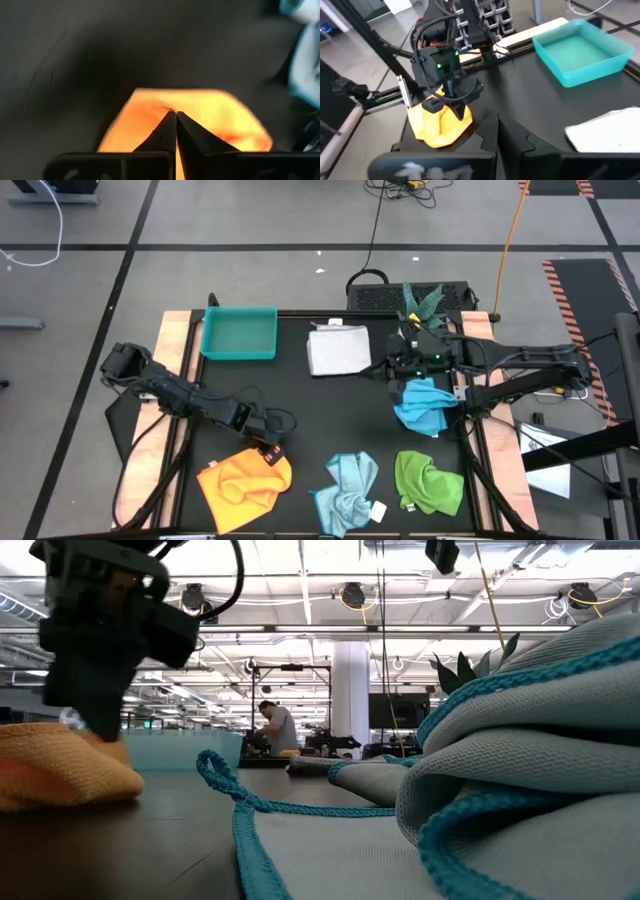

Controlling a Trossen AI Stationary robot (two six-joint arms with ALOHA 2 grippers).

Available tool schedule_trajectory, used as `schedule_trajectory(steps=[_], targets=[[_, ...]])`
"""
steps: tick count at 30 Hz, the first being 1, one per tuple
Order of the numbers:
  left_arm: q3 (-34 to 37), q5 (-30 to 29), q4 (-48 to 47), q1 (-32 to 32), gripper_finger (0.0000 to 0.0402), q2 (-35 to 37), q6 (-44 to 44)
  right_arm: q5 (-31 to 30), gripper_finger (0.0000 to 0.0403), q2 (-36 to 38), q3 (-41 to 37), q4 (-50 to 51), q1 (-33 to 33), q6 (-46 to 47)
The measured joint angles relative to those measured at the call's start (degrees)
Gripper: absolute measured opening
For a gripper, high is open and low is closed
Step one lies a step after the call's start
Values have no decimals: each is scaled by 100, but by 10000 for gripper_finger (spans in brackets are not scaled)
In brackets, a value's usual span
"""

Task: Fold microfiber towels
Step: Fold the orange microfiber towel

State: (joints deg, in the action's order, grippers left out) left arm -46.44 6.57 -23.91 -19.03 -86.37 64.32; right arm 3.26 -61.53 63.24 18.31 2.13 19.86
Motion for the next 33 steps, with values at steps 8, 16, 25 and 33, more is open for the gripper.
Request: schedule_trajectory(steps=[8, 16, 25, 33], targets=[[0, -226, -64, 471, 2, 0, -152, -21, 0, 59, 0, 39, 0, 31], [0, 557, -51, 559, 17, 0, -510, -21, 0, 59, 0, 39, 0, 26], [0, 582, -194, 370, 79, 0, -424, -21, 0, 59, 0, 39, 0, -102], [57, 425, -257, 346, 125, 0, -222, -21, 0, 78, 0, 39, 0, -151]])
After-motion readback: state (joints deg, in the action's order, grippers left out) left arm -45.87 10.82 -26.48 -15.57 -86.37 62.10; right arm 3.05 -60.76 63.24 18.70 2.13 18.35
